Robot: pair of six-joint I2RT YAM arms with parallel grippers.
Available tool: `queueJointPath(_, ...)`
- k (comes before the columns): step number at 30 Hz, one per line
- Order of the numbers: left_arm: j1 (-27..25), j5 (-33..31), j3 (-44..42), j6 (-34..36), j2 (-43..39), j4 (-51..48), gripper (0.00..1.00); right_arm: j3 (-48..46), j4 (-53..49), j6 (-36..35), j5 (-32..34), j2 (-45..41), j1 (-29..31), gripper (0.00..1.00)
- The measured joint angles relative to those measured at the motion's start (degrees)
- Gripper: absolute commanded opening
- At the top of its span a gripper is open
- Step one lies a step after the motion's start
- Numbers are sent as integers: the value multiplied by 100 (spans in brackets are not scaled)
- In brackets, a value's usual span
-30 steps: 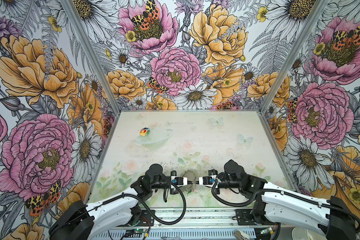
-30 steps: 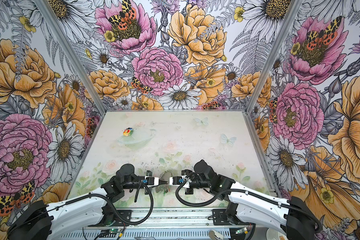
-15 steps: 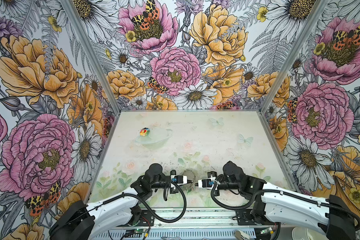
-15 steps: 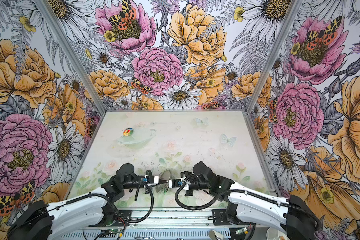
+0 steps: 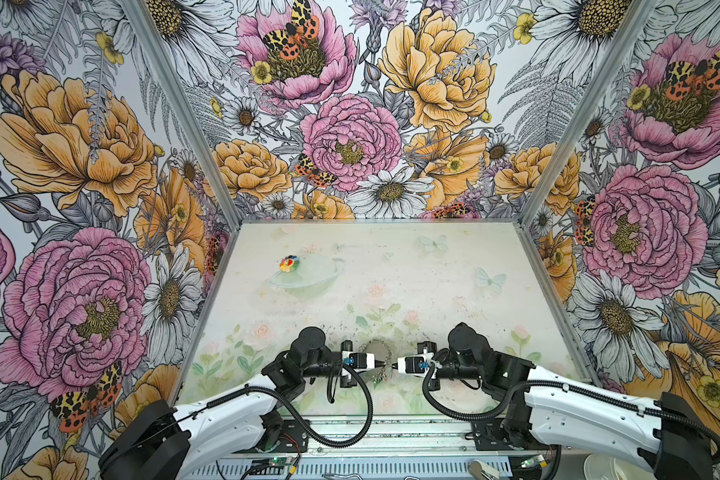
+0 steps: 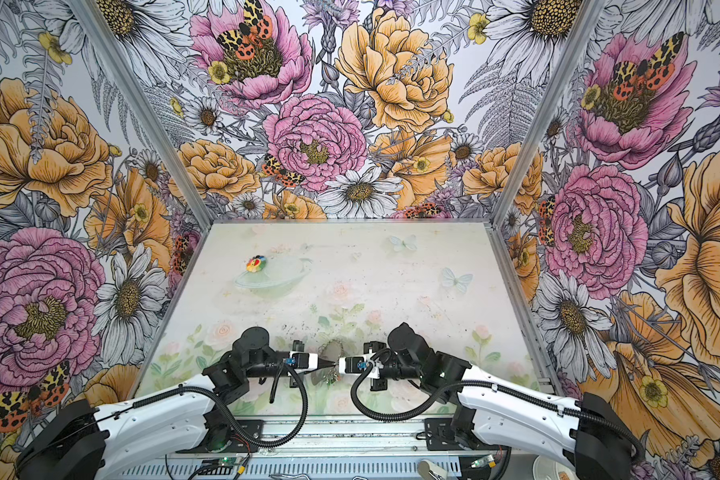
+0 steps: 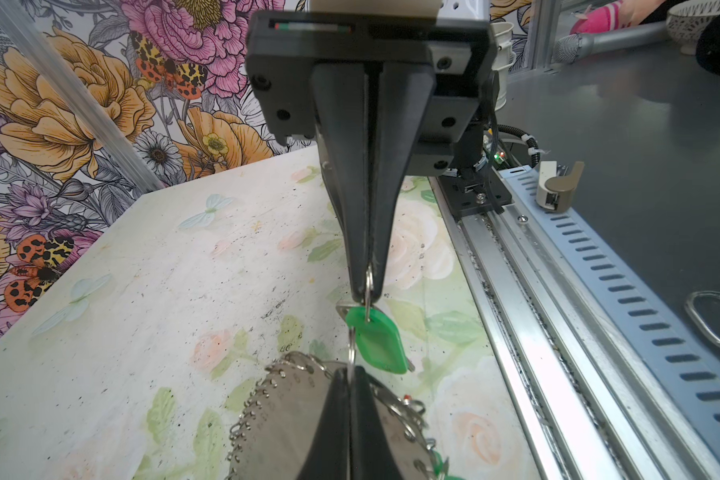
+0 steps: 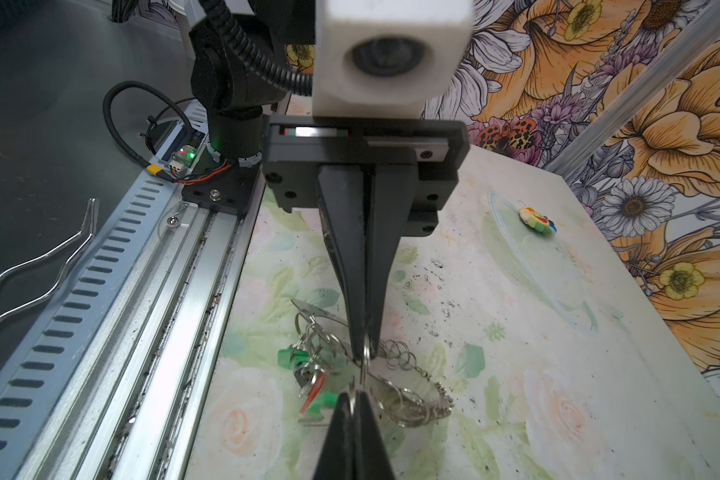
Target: Put the keys on the keyring
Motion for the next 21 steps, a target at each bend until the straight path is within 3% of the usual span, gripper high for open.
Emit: queueJointPath(21,0,131,2,31,120,-42,0,2,0,-42,-133,140,-68,0)
